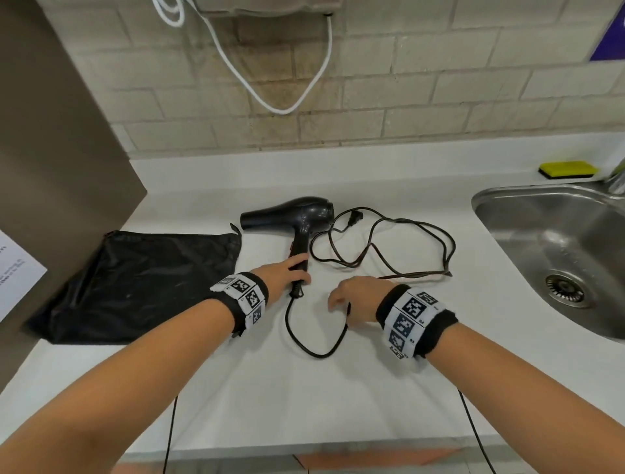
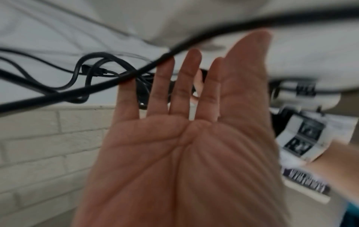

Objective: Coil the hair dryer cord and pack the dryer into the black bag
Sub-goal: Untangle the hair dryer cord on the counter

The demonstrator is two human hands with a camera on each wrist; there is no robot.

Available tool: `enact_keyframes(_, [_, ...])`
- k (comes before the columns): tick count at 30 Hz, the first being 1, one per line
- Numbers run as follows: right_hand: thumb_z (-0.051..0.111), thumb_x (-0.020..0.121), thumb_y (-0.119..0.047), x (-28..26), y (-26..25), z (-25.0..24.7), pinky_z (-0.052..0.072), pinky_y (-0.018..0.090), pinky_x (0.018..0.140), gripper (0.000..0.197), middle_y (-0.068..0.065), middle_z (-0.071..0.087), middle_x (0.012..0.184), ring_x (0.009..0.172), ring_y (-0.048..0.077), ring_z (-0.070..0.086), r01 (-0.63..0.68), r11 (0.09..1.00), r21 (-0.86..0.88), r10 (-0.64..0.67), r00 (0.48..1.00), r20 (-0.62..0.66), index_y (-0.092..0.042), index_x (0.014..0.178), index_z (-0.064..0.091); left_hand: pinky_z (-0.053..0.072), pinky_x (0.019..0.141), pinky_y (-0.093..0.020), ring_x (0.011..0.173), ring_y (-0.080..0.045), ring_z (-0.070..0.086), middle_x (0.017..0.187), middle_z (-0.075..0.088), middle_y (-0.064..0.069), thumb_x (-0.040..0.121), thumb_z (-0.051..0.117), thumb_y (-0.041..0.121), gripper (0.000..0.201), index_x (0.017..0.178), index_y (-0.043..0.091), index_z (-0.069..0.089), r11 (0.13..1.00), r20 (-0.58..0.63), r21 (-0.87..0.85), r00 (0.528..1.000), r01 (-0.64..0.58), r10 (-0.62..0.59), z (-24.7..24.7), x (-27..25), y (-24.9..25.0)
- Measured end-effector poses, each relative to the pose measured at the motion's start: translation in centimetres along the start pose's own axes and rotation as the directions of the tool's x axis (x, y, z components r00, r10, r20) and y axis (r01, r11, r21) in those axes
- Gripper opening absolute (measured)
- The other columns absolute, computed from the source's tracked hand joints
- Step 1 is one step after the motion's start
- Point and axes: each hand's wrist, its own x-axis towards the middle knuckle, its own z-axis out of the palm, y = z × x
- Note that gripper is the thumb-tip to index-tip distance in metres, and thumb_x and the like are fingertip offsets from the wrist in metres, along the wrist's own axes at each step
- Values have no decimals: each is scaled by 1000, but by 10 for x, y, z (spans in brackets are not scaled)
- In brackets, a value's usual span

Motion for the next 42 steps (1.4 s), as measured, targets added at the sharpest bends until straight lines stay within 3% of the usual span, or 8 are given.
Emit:
enact_keyframes(10, [55, 85, -23, 1, 17, 3, 37, 36, 98, 18, -7, 55, 96, 106, 18, 54, -126, 986, 108, 140, 980, -139, -25, 102, 62, 42, 97, -43, 108, -34, 50, 149, 28, 2, 84, 56, 1, 31, 111, 15, 56, 993, -194, -81, 979, -83, 66, -3, 26, -2])
enact_keyframes(17, [52, 90, -17, -5, 32, -22, 46, 32, 78, 15, 6, 62, 92, 85, 23, 57, 17, 867, 499, 303, 775, -554, -11, 98, 63, 33, 98, -6, 107, -20, 54, 112, 56, -5, 77, 47, -22, 34, 94, 1, 66, 873, -579, -375, 814, -313, 43, -51, 27, -12])
enact_keyframes(21, [50, 91, -19, -5, 32, -39, 42, 30, 74, 16, 0, 56, 88, 80, 17, 50, 88, 862, 499, 322, 666, -673, -12, 99, 62, 40, 98, -26, 103, -21, 57, 109, 62, -5, 88, 51, -5, 23, 103, 7, 63, 852, -539, -478, 838, -216, -90, -88, 10, 0])
enact_keyframes(24, [46, 93, -19, -1, 34, -48, 45, 36, 80, 19, 5, 60, 98, 87, 22, 54, 100, 869, 485, 335, 603, -724, -13, 102, 61, 40, 74, -10, 83, -10, 54, 96, 59, 4, 92, 48, 1, 20, 103, 12, 61, 810, -523, -557, 835, -185, -170, -118, -8, 14])
enact_keyframes(28, [43, 94, -19, 5, 33, -55, 43, 36, 85, 21, 7, 61, 104, 97, 25, 56, 108, 856, 506, 335, 630, -701, -13, 105, 60, 47, 47, -12, 55, -11, 53, 85, 56, 2, 94, 46, 8, 13, 98, 16, 55, 716, -457, -682, 852, -151, -256, -134, -25, 28])
enact_keyframes(34, [44, 96, -21, 7, 14, -58, 37, 24, 89, 24, 4, 60, 113, 104, 16, 54, 278, 742, 610, 167, 804, -570, -11, 111, 59, 53, 55, -27, 53, -16, 57, 81, 57, 0, 95, 47, 19, 9, 98, 18, 55, 682, -317, -732, 885, 1, -341, -128, -35, 41])
enact_keyframes(38, [52, 92, -23, 15, 1, -54, 36, 21, 79, 24, -7, 58, 86, 79, 7, 51, 384, 678, 627, 53, 826, -562, -21, 114, 59, 52, 53, -25, 54, -18, 59, 79, 59, -1, 96, 46, 20, 10, 98, 15, 54, 663, -302, -749, 885, 11, -355, -123, -38, 48])
enact_keyframes(42, [58, 82, -23, 22, -8, -56, 36, 21, 62, 18, -11, 54, 61, 57, 5, 40, 444, 678, 586, -10, 802, -597, -41, 81, 58, 52, 53, -25, 61, -17, 59, 81, 59, -1, 94, 47, 21, 13, 99, 14, 57, 708, -329, -706, 878, 15, -347, -123, -39, 54])
